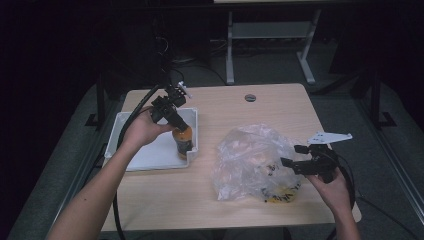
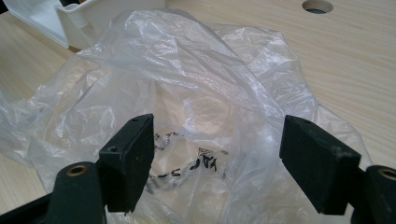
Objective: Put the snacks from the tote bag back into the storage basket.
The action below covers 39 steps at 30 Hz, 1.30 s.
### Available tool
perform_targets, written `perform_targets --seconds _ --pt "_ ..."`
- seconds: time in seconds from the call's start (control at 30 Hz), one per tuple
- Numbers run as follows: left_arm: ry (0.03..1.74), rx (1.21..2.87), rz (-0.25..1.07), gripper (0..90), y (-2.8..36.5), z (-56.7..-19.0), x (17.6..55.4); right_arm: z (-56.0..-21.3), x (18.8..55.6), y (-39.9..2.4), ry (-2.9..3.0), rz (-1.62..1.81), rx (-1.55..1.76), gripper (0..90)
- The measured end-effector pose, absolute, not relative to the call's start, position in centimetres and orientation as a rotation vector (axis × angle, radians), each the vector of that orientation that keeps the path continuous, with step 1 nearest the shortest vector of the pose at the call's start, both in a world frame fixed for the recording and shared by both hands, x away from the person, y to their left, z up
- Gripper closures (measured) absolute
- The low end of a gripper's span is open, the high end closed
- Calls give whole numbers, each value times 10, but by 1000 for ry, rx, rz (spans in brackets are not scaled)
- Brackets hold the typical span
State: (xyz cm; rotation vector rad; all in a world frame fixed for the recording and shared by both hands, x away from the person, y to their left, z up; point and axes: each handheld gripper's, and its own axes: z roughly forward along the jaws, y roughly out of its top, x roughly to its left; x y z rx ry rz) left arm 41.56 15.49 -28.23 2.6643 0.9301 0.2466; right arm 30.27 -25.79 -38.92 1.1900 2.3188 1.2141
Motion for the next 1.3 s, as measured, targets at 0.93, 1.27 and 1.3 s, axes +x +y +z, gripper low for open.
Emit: perform_targets --seconds 0.93,1.27,1.3 --pt "941 2674 226 593 156 -297 417 -390 303 -256 2325 1210 1186 259" --pt "957 2653 197 592 160 -297 420 -391 302 -259 2322 1210 1187 259" --pt "954 2652 194 592 160 -298 420 -391 302 -260 2319 1210 1196 259"
